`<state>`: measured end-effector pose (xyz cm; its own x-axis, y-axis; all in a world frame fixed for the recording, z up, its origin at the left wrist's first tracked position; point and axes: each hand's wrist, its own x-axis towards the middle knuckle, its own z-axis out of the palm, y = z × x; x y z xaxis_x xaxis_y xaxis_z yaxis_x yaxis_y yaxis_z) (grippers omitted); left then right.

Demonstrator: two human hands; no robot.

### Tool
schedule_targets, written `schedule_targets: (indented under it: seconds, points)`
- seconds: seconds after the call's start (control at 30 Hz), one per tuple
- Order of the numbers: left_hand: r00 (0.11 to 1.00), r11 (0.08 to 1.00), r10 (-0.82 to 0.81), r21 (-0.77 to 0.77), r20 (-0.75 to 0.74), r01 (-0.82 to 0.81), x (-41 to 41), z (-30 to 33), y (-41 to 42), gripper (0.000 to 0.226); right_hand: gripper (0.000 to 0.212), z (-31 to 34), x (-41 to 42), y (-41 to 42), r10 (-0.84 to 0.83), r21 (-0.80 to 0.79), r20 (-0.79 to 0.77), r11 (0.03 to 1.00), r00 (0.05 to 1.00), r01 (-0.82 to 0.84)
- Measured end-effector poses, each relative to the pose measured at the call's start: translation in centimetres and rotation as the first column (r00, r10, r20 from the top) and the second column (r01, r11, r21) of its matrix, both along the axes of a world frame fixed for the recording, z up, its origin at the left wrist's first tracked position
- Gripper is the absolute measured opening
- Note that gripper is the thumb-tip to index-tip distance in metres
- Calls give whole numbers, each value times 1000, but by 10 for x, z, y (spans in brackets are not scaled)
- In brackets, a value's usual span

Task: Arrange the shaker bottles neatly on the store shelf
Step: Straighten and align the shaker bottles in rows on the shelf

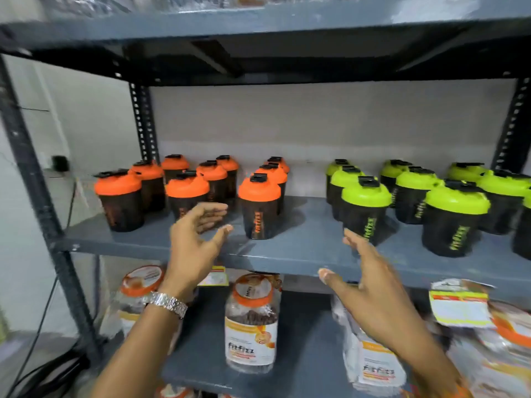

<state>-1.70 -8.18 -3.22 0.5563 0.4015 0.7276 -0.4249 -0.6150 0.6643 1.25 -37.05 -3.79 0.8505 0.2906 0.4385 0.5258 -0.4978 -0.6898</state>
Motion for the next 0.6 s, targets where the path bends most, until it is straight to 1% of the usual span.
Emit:
schedule_targets:
  seconds: [0.07,0.13,0.17,0.2,0.27,0.3,0.33,0.4,0.43,0.5,0.6]
  points:
    - [988,993,115,1,99,-115,-6,-1,30,35,83,6,15,34,101,29,-16,994,995,-101]
    - [969,980,200,-18,146,-199,-9,0,63,44,86,11,34,68,185,74,-53,981,981,-180]
    - [968,975,220,-40,120,-217,-10,0,80,51,88,13,43,83,214,96,-81,974,973,-206]
    - [972,972,230,-54,57,-227,-8,1,97,58,91,15,52,97,234,114,-110,968,966,-222]
    - [968,976,205,-42,-144,-213,-1,4,123,73,96,19,73,117,244,106,-153,967,958,-230]
    - [955,986,149,-30,-255,-161,3,6,134,80,97,21,83,125,236,80,-169,971,957,-225]
    - [935,997,62,-23,-349,-74,7,8,143,85,95,22,92,133,216,48,-190,976,958,-211]
    - [874,993,-111,-15,-473,118,15,12,155,92,89,24,106,142,186,18,-235,982,954,-187]
    - [843,982,-164,-2,-513,190,19,13,160,92,87,23,110,146,193,42,-261,981,946,-188]
    - [793,961,-209,32,-572,276,26,16,168,91,88,21,114,150,224,95,-294,974,929,-204]
    - [773,936,-263,41,-577,349,32,14,172,84,85,17,114,151,245,103,-294,969,924,-224]
